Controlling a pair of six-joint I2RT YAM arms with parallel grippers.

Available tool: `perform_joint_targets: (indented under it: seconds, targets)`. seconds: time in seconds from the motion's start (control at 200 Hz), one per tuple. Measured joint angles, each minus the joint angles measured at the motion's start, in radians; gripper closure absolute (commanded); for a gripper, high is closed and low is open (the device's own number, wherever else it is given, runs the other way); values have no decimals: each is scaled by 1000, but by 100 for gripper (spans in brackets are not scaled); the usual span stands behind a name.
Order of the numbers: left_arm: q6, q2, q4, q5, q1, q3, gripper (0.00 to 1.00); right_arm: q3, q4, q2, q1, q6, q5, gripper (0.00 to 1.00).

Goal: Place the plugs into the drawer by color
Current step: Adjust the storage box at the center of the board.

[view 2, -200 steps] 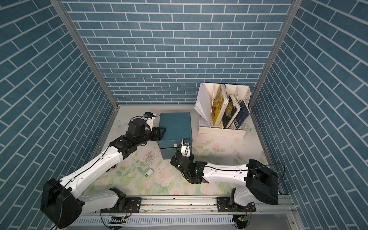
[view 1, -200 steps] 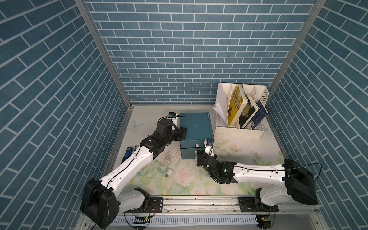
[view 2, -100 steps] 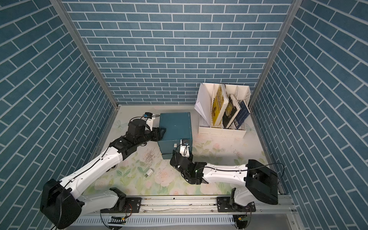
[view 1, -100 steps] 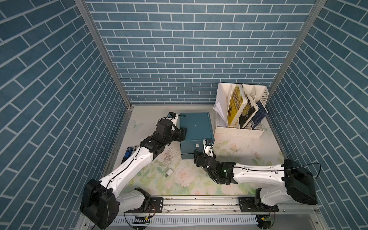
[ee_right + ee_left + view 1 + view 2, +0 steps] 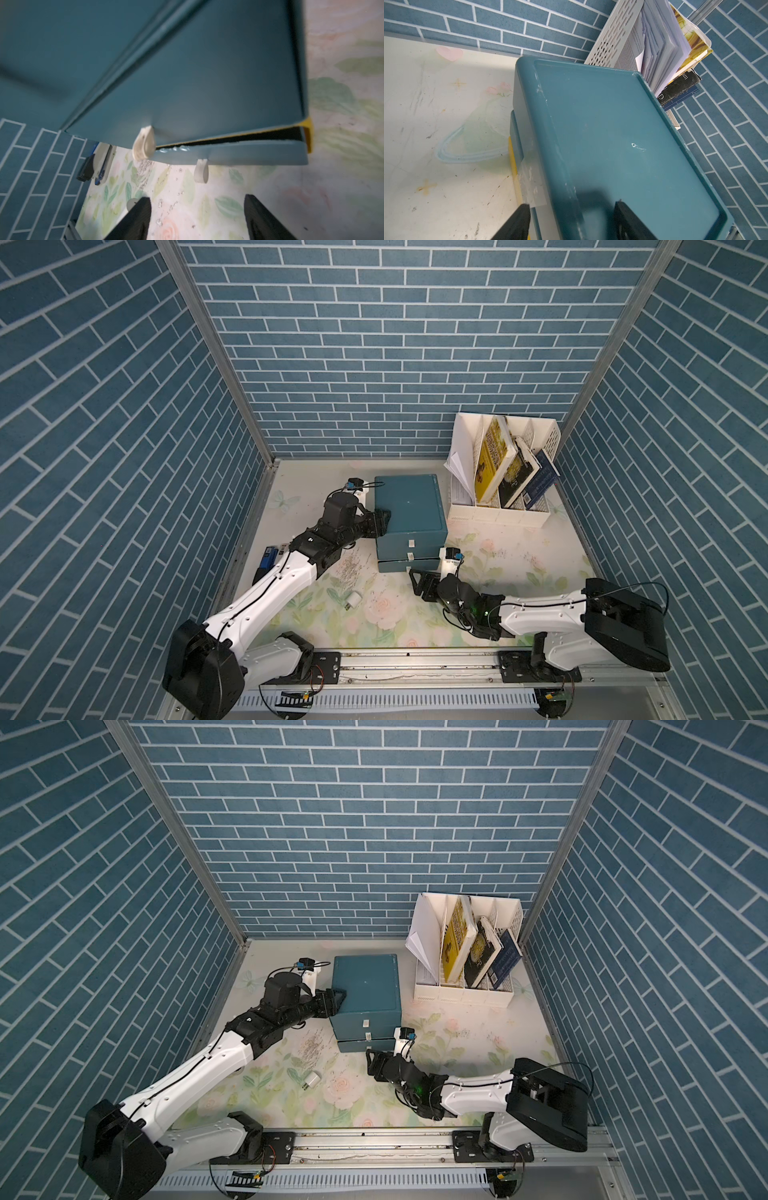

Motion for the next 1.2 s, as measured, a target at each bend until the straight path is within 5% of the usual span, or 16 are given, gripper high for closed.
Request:
perform_joint_targets:
  seconds: [0.455, 1.2]
  targets:
    - [-6, 2, 12, 18, 0, -5, 34, 4, 187, 186, -28, 61, -87, 45]
    - [27, 6, 21, -6, 0, -4, 35, 34, 253, 277, -88, 66, -98, 70]
